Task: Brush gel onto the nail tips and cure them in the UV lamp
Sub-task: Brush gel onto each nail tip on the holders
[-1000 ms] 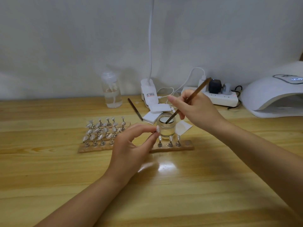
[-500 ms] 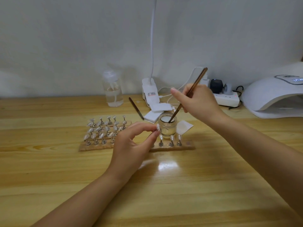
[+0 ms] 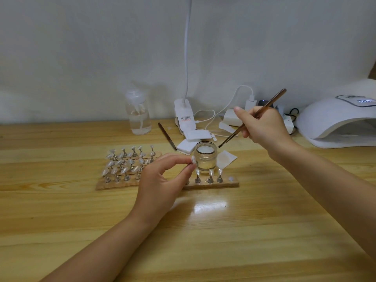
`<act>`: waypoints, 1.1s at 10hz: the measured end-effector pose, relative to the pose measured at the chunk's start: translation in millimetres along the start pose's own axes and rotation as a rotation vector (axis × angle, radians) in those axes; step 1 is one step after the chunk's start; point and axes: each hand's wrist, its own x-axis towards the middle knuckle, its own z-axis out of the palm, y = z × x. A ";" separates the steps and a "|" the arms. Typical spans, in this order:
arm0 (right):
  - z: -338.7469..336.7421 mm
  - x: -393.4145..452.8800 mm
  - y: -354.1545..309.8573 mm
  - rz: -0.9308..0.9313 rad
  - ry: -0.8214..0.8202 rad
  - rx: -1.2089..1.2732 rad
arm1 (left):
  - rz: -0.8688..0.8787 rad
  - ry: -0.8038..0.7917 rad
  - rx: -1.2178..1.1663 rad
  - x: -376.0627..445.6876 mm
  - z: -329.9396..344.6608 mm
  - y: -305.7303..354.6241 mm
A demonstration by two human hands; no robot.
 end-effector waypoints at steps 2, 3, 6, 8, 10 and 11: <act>6.3 -6.5 1.4 0.013 -0.023 0.149 | -0.011 -0.003 0.022 -0.2 -0.6 -1.8; 7.7 -11.0 6.6 -0.006 -0.035 0.111 | -0.015 -0.010 0.024 -0.4 -0.8 -1.4; 3.9 -53.4 -0.3 -0.356 0.078 0.298 | 0.000 0.000 -0.015 0.5 0.4 0.7; 18.4 -84.3 5.1 -0.675 -0.027 0.149 | 0.030 0.000 0.011 1.3 1.1 -3.2; 20.7 -90.3 7.7 -0.582 -0.008 0.222 | 0.040 -0.009 0.048 1.3 1.3 -4.1; 24.3 -91.1 7.6 -0.534 0.000 0.268 | 0.047 -0.017 0.059 0.7 1.0 -4.9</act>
